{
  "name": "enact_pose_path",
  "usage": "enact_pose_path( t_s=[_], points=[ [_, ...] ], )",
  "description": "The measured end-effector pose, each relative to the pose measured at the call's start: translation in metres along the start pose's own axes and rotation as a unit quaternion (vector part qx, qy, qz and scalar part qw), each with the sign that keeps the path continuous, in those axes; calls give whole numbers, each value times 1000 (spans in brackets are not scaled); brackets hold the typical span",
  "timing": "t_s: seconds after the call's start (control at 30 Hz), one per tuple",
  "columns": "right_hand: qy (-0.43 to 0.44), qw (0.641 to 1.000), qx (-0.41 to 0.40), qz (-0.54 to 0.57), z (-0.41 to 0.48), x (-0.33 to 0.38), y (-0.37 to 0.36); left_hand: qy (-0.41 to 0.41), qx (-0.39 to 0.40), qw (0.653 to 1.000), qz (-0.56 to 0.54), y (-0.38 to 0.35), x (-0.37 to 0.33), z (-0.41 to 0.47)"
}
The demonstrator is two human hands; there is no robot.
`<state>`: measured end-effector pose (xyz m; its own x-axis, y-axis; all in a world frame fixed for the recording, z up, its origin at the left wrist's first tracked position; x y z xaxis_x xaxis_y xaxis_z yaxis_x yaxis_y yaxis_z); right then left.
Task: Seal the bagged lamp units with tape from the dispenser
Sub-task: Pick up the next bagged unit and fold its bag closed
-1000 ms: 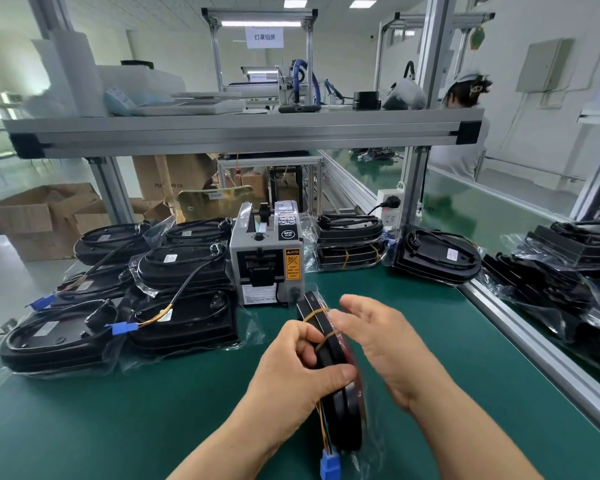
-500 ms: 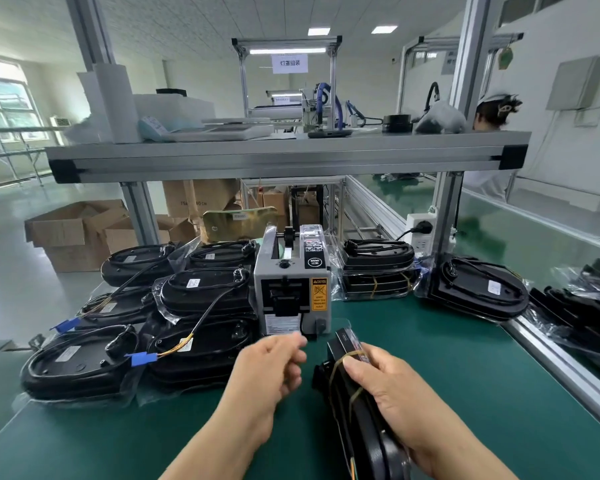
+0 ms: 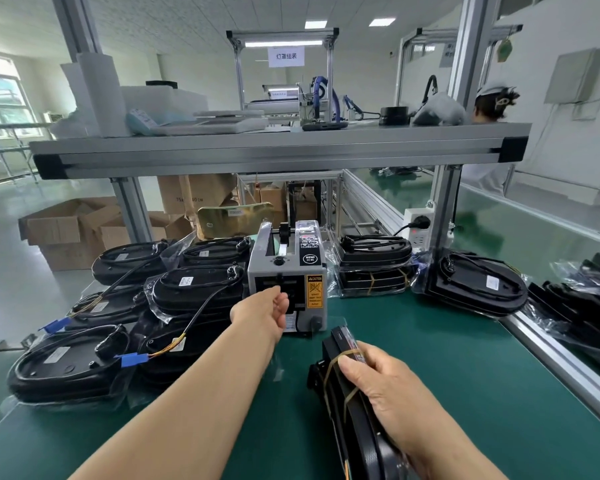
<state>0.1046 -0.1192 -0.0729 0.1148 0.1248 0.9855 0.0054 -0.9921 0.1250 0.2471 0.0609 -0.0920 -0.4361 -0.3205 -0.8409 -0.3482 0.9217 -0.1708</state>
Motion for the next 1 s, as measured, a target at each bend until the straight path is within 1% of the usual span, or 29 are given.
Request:
enact_pose_path(
  t_s=[0.13, 0.3, 0.37, 0.43, 0.53, 0.57, 0.67, 0.77, 0.83, 0.9, 1.0],
  points=[
    [4, 1000, 2, -1, 0, 0, 0, 7, -17, 1000, -3, -3, 1, 4],
    [4, 1000, 2, 1, 0, 0, 0, 7, -48, 998, -49, -6, 1, 8],
    [5, 1000, 4, 7, 0, 0, -1, -15, -29, 997, -69, -10, 0, 12],
    [10, 1000, 5, 9, -1, 0, -1, -47, -10, 997, -57, -13, -1, 8],
    [17, 1000, 11, 17, -2, 2, -3, -74, -48, 994, -61, 0, 1, -10],
    [18, 1000, 11, 19, -1, 2, -4, -90, -30, 994, -45, 2, 0, -19],
    [26, 999, 7, 35, 2, 2, -4, -152, 77, 985, -2, 8, -1, -53],
    [30, 999, 6, 36, 4, 0, -4, -213, 206, 955, 15, 13, 1, -96],
    [30, 999, 5, 42, 3, -1, -5, -222, 280, 933, 33, 11, 8, -119],
    [31, 998, 4, 48, 3, 0, -5, -222, 311, 922, 59, 7, 15, -131],
    [35, 999, -2, 42, 3, 0, -4, -244, 294, 915, 128, -2, 20, -132]
  ],
)
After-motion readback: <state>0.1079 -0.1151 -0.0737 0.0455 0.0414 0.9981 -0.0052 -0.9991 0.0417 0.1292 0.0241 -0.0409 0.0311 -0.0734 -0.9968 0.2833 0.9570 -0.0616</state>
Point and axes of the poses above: each hand's wrist, its own z-axis towards the middle knuckle, its own y-axis out of the back of the hand, x = y × z, the point moved 7 cm from there along z, towards the middle knuckle, and after that the axes turned 9 degrees about z, right-handed, at the moved point
